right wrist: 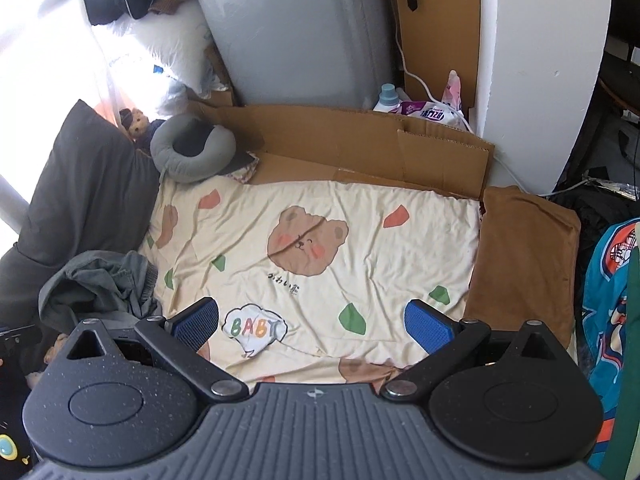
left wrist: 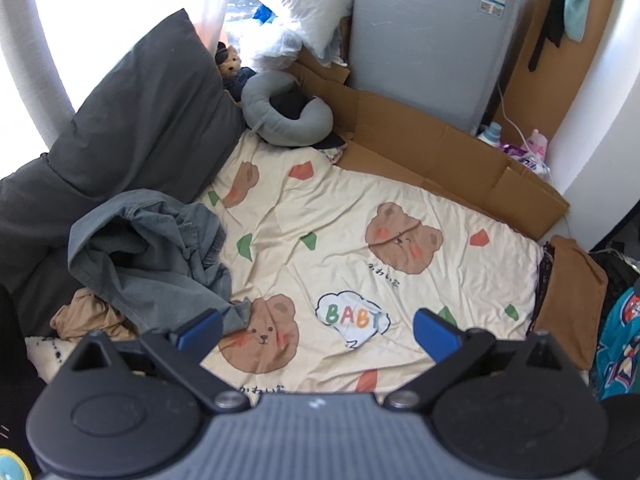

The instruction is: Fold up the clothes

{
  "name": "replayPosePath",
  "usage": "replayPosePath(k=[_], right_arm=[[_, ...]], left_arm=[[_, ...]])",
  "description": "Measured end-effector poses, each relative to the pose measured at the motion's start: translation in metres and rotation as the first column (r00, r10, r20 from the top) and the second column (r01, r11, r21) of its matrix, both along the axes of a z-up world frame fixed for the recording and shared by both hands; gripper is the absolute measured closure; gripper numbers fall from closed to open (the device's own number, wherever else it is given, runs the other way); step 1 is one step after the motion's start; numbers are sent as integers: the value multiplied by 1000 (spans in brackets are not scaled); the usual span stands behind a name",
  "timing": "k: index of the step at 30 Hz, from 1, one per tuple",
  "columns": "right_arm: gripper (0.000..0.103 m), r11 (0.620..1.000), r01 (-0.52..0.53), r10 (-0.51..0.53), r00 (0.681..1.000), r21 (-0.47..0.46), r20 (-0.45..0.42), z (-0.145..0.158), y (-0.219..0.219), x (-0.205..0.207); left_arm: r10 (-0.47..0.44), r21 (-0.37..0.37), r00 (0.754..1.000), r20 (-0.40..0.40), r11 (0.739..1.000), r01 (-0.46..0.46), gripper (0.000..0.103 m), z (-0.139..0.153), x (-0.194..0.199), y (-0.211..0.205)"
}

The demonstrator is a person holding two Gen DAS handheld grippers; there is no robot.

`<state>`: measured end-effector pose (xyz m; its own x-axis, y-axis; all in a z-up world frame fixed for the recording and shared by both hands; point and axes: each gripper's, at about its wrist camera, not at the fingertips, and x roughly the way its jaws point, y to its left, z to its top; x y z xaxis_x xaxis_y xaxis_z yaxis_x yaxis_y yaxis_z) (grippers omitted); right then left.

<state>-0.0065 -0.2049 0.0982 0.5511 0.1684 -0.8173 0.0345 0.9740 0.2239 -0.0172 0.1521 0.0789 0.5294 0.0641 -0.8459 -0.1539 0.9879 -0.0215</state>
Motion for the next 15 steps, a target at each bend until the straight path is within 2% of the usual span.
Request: replayPosePath(k=[9, 15], right_arm=[[1, 998, -50, 48, 998, -39, -47, -22, 20, -10], [1, 995, -85, 81, 994, -47, -79, -39, 35, -15]], left_arm=[[61, -28, 998, -21, 998, -62, 1, -25, -13, -12], [63, 3, 998, -23, 998, -63, 1, -35, -15, -34]])
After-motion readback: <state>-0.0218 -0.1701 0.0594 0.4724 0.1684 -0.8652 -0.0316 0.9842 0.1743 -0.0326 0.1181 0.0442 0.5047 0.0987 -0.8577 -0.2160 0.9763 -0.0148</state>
